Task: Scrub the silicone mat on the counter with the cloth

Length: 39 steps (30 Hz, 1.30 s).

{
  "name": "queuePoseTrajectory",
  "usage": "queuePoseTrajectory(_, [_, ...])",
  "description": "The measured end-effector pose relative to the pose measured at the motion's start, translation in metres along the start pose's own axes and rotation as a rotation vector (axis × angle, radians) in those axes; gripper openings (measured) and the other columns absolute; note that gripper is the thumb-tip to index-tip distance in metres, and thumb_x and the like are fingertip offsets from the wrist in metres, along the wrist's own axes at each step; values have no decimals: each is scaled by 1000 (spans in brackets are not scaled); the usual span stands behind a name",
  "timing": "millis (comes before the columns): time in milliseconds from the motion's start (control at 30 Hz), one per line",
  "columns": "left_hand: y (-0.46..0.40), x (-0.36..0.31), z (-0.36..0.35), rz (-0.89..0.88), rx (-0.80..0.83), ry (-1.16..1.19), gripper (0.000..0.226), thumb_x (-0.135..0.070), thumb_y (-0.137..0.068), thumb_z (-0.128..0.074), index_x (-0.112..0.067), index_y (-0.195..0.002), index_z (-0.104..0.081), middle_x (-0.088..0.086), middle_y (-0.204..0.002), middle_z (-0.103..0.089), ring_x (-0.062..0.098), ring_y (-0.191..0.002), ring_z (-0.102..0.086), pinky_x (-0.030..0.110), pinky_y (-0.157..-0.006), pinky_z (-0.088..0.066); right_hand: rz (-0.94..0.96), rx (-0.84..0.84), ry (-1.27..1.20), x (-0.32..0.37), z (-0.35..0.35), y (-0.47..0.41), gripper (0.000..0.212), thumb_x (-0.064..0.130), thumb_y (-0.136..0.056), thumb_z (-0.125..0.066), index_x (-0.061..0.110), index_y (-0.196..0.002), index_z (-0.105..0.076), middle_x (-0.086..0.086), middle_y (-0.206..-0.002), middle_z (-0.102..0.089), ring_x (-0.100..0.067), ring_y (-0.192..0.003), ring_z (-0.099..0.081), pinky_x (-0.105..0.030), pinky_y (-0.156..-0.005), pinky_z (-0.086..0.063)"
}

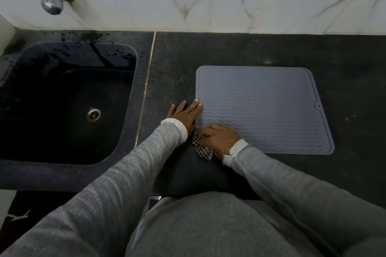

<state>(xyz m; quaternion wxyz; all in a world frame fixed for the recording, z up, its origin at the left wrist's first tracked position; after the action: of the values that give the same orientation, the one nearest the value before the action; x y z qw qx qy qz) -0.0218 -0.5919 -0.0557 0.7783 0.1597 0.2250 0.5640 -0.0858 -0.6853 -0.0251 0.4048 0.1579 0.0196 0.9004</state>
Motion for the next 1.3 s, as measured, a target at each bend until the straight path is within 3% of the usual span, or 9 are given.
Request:
queuePoseTrajectory(133, [1,1,0,2,18,22,77,-40,-95,-48,-34,-150,6,-16,-158,12,22,-147,6,51,-117,1,125,-10,46,-3,-3,20,39,16,-67,-78,23,-105,-70,-2,-112,-67,-32,-99,-62,-46,-78,-51])
queuePoseTrajectory(367, [2,-4,0,20,11,17,77,-36,-96,-48,-31,-151,7,-14,-158,12,24,-147,5,50,-117,0,189,-36,95,-22,3,42,55,20,-36,-92,30,-87,-74,7,-93,-72,-19,-77,-68,-30,-57,-53])
queuePoseTrajectory(533, [8,-10,-3,2,-6,44,97,-57,-85,-55,-28,-151,11,-13,-158,15,26,-147,7,51,-117,-2,206,-82,16,-22,6,28,48,11,-53,-86,24,-97,-73,1,-100,-71,-27,-84,-66,-39,-63,-55])
queuePoseTrajectory(700, [4,-3,-5,-18,36,16,108,-58,-80,-63,-30,-150,15,-13,-157,18,25,-146,9,53,-116,-1,231,-113,43,-27,3,32,41,15,-58,-84,25,-96,-73,2,-101,-71,-27,-87,-66,-38,-68,-55])
queuePoseTrajectory(800, [3,-1,-6,-26,49,27,108,-57,-79,-63,-31,-149,15,-13,-157,19,25,-146,10,54,-115,-1,275,-168,29,-48,3,57,26,21,-70,-65,22,-94,-74,1,-99,-72,-25,-84,-68,-37,-69,-54])
queuePoseTrajectory(933, [3,-2,-7,-20,59,35,108,-56,-80,-64,-31,-149,15,-13,-157,20,25,-146,11,54,-116,-1,260,-201,59,-73,5,83,33,24,-72,-48,21,-91,-75,1,-98,-73,-25,-83,-69,-38,-66,-55])
queuePoseTrajectory(1033, [2,-2,-8,-14,68,30,108,-56,-80,-63,-30,-149,16,-12,-157,20,25,-146,11,54,-116,-2,231,-207,57,-75,6,81,27,17,-63,-70,22,-89,-75,2,-95,-73,-24,-82,-69,-38,-62,-56])
queuePoseTrajectory(1100, [3,-4,-7,-10,70,19,108,-56,-80,-63,-30,-149,15,-12,-157,20,26,-146,11,54,-116,-2,199,-205,24,-75,5,79,43,10,-49,-84,23,-89,-75,2,-95,-73,-24,-82,-69,-36,-65,-53])
queuePoseTrajectory(1300, [4,-7,-4,1,51,5,108,-53,-81,-64,-28,-150,15,-11,-157,19,27,-146,9,53,-116,-2,135,-206,-98,-83,-3,80,48,9,-51,-86,24,-95,-73,2,-99,-71,-24,-84,-67,-37,-71,-52])
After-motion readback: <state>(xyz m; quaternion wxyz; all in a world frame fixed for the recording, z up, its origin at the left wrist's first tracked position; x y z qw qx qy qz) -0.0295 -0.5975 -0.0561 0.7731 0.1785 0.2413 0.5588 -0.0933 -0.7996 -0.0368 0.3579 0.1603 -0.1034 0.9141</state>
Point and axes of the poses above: each hand's wrist, its own y-axis away from the middle knuckle, its own z-axis out of the back of the hand, x = y × z, the point moved 7 cm from there along -y, towards the middle knuckle
